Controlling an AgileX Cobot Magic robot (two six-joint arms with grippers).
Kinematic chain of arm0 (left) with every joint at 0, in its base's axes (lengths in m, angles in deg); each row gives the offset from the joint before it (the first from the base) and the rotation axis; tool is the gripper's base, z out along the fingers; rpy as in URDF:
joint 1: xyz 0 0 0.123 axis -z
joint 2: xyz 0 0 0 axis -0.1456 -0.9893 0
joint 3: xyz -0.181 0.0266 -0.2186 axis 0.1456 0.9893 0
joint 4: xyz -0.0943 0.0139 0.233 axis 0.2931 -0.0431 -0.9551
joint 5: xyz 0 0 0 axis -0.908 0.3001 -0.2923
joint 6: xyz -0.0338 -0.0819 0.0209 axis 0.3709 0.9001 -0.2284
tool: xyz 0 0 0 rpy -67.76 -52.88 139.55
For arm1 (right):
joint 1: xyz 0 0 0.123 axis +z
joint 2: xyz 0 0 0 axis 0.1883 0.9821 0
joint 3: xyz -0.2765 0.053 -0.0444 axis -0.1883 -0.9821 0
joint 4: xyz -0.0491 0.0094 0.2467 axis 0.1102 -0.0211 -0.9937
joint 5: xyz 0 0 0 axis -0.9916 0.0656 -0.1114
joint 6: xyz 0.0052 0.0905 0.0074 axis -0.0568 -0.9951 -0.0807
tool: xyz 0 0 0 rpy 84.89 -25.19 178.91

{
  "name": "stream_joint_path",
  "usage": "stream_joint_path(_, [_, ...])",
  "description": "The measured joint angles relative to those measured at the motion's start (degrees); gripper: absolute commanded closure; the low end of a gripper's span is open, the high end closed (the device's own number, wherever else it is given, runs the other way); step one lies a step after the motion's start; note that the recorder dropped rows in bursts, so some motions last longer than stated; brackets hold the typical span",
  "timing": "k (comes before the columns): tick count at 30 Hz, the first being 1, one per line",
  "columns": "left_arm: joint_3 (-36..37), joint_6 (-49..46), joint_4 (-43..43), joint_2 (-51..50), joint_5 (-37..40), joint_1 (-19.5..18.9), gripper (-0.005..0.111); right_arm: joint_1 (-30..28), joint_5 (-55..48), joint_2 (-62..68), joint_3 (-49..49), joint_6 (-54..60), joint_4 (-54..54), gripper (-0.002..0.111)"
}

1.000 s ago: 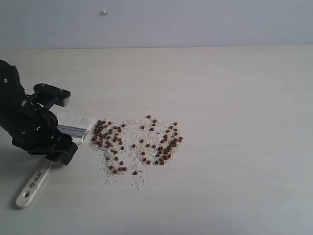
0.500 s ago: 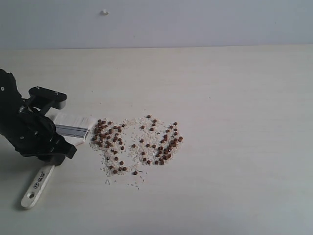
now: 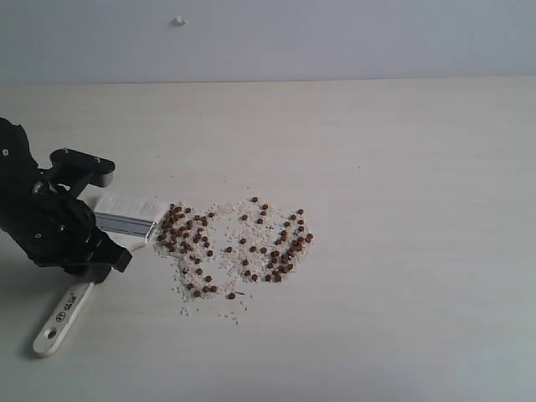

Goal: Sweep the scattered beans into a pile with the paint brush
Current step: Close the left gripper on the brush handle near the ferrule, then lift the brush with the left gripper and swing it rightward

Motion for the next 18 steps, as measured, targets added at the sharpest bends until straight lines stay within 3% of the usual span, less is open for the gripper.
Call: stream_joint_path(18, [0.14, -0.81, -0.32, 10.42, -3.18, 0.00, 0.107, 0.00, 0.00, 0.00, 0.00, 0.00, 0.00, 0.108])
